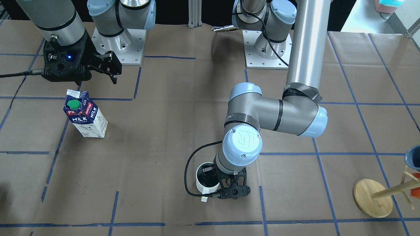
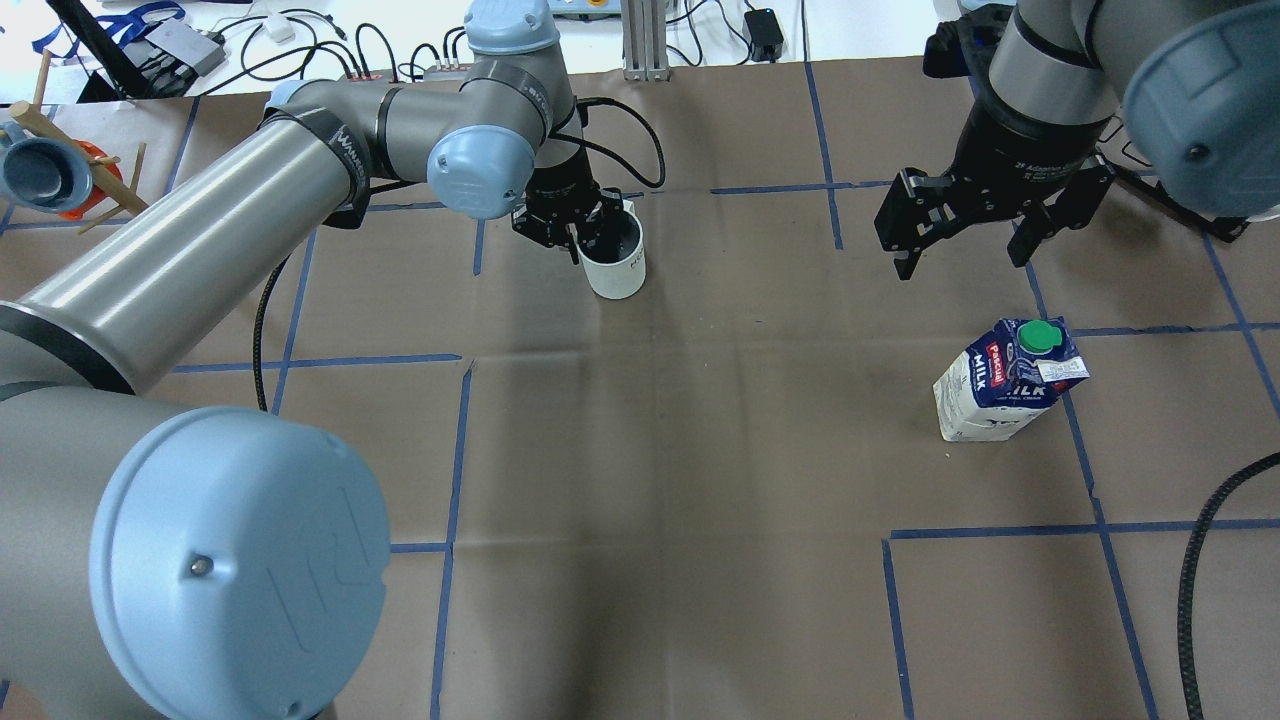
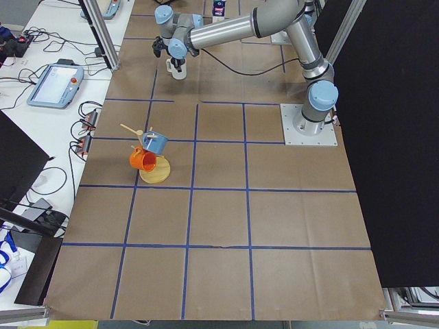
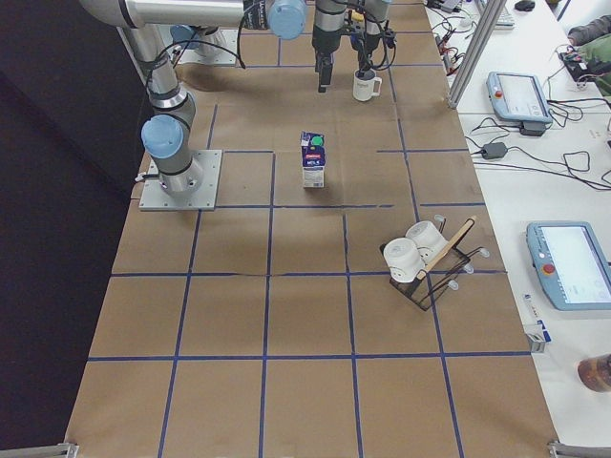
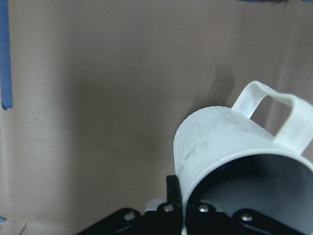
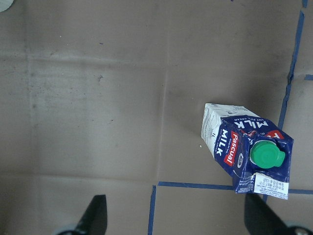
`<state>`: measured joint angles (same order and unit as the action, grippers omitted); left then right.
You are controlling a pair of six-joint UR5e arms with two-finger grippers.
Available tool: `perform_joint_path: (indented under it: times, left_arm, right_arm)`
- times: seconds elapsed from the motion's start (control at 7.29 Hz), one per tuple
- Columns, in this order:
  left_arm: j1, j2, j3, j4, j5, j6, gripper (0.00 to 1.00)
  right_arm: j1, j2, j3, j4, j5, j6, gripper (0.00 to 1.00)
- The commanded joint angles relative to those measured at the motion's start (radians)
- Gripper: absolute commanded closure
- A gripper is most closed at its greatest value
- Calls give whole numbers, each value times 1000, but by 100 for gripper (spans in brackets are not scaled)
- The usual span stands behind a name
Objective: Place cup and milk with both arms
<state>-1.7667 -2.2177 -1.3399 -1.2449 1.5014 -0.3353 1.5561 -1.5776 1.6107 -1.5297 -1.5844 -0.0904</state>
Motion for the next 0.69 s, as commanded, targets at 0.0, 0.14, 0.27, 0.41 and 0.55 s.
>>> perform_joint_path:
  times: [0.0, 0.14, 0.27, 0.41, 0.55]
  left_arm:
    - [1, 15, 1, -25, 10, 4, 3]
    - [12, 33, 1, -30, 7, 13, 1]
    - [30, 62, -5, -53, 7, 18, 1]
    - [52, 113, -19, -95, 7, 72, 1]
    - [62, 175, -30, -158, 8, 155, 1]
  right_arm:
    - [-7, -1, 0, 2, -5, 3, 0]
    - [-30, -22, 3, 12, -8, -2, 0]
    - [-84, -53, 41, 13, -8, -5, 0]
    - [-162, -97, 99, -4, -5, -71, 0]
    - [-257, -122, 148, -13, 1, -141, 0]
